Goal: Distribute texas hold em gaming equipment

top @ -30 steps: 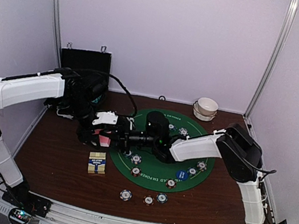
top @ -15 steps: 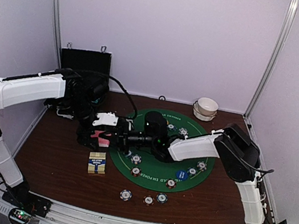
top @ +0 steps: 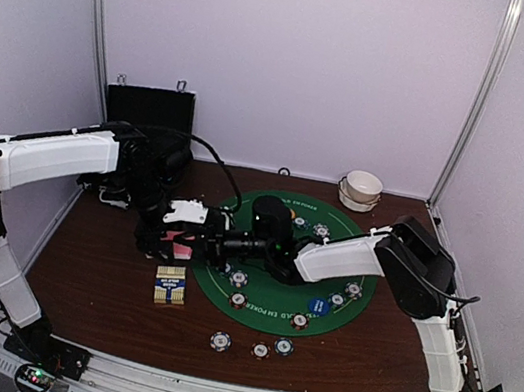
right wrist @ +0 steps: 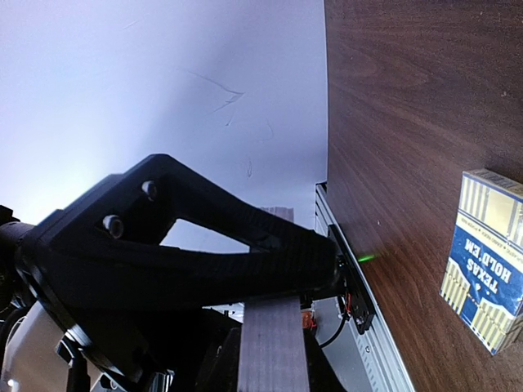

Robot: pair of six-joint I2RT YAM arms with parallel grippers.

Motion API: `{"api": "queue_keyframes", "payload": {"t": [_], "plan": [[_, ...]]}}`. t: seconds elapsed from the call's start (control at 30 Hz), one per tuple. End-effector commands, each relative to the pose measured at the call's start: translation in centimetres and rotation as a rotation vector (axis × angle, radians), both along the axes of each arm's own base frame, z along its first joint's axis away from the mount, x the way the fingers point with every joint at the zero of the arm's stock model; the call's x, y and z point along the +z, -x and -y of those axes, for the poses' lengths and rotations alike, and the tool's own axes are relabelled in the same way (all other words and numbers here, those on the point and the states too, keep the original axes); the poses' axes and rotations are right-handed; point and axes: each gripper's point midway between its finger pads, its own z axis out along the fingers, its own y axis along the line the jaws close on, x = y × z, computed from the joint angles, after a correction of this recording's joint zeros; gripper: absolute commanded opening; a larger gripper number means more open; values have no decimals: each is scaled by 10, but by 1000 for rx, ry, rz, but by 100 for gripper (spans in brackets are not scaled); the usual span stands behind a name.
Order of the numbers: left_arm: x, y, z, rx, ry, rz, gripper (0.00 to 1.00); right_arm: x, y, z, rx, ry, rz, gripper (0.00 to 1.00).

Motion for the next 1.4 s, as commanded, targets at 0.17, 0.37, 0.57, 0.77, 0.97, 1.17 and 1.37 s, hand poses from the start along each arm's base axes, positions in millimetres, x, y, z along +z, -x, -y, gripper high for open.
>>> {"api": "queue_keyframes", "payload": {"t": [0.17, 0.37, 0.57, 0.77, 0.97, 1.17, 1.37], "plan": [[-1, 3, -3, -9, -20, -4, 68, 8, 2, -3, 6, -18, 58, 0], [6, -2, -2, -7, -20, 28, 35, -10, 1, 2, 0, 84, 97, 0], [5, -3, -3, -4, -25, 31, 16, -13, -2, 9, -13, 147, 131, 35], [4, -5, -4, 2, -33, 41, 11, -6, -1, 10, -1, 169, 163, 56], [4, -7, -1, 6, -32, 55, 11, 0, 1, 4, 13, 153, 160, 61], [7, -8, -2, 14, -29, 66, 8, -11, 1, 10, 11, 202, 149, 56], [10, -8, -2, 21, -22, 75, 5, -9, -3, 25, -8, 217, 157, 50]]}}
